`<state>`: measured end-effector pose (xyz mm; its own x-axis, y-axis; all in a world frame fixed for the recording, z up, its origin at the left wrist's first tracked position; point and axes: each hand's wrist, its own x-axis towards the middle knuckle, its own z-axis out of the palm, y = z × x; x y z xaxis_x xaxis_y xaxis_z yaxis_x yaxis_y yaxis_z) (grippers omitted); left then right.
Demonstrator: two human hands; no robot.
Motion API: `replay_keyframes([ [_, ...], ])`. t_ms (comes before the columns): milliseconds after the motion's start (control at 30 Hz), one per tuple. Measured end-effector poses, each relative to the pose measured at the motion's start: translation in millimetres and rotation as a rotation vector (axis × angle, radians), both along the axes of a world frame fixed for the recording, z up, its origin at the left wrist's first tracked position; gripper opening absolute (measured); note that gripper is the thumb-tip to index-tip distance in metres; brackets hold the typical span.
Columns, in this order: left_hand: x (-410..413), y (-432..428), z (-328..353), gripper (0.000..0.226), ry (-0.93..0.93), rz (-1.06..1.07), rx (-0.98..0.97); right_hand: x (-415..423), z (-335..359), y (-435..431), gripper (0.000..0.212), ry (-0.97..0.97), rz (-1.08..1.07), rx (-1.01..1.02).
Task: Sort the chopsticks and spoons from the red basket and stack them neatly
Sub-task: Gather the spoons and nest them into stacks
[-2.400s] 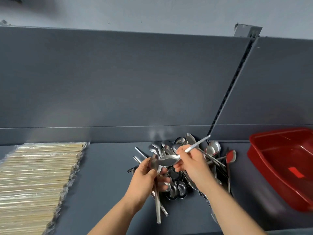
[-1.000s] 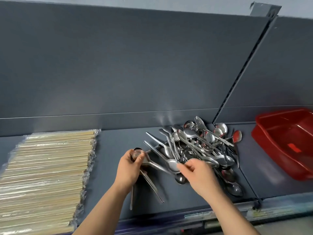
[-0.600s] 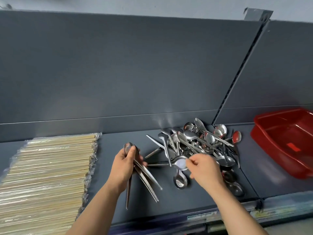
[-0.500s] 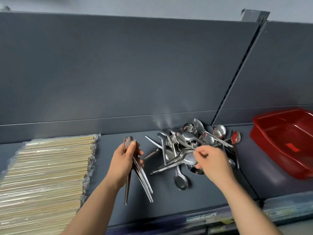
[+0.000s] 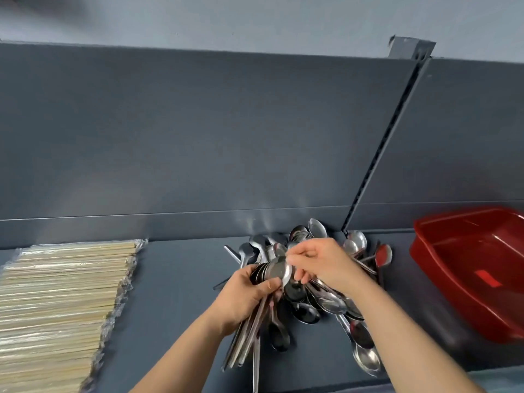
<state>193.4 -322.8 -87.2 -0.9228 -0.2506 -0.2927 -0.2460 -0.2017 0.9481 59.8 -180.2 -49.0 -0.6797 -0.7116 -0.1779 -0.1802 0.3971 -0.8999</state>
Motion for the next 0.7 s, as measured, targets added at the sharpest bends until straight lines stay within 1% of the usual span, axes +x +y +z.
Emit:
replay_keyframes([
  [33, -0.4, -0.7, -2.4, 0.013, -0.004, 0.047, 0.013, -5.3, -6.2, 0.5, 0.008, 0.031, -0.054, 0.006],
  [67, -0.4, -2.0, -4.8, 0.009, -0.006, 0.097, 0.055, -10.7, -12.8, 1.1, 0.012, 0.12, -0.1, 0.061],
  [100, 0.0, -3.4, -6.3, 0.008, -0.007, 0.149, 0.117, -14.8, -19.7, 1.8, 0.015, 0.239, -0.115, 0.156],
  [167, 1.2, -5.4, -7.6, 0.01, 0.003, 0.246, 0.209, -16.1, -31.1, 1.1, 0.021, 0.438, -0.066, 0.364],
  [233, 1.8, -6.2, -7.8, 0.014, 0.02, 0.322, 0.21, -13.0, -37.9, -2.8, 0.026, 0.535, -0.023, 0.489],
  [300, 1.3, -8.1, -10.0, 0.019, 0.019, 0.386, 0.132, -12.9, -40.3, -7.8, 0.03, 0.601, 0.024, 0.562],
  [367, 0.0, -10.3, -12.8, 0.02, 0.007, 0.44, 0.099, -15.5, -41.6, -11.3, 0.032, 0.628, 0.074, 0.595],
  [433, -2.5, -11.3, -14.6, 0.015, -0.003, 0.464, 0.152, -17.3, -41.3, -12.0, 0.031, 0.624, 0.111, 0.593],
  [500, -5.4, -12.0, -16.0, 0.015, -0.012, 0.46, 0.224, -19.5, -42.3, -11.9, 0.031, 0.619, 0.127, 0.589],
  [600, -11.3, -12.5, -19.2, 0.015, -0.018, 0.457, 0.296, -24.7, -44.6, -11.5, 0.035, 0.551, 0.113, 0.554],
  [700, -19.7, -13.0, -22.6, 0.014, -0.015, 0.494, 0.326, -31.0, -48.9, -11.0, 0.036, 0.457, 0.118, 0.53],
])
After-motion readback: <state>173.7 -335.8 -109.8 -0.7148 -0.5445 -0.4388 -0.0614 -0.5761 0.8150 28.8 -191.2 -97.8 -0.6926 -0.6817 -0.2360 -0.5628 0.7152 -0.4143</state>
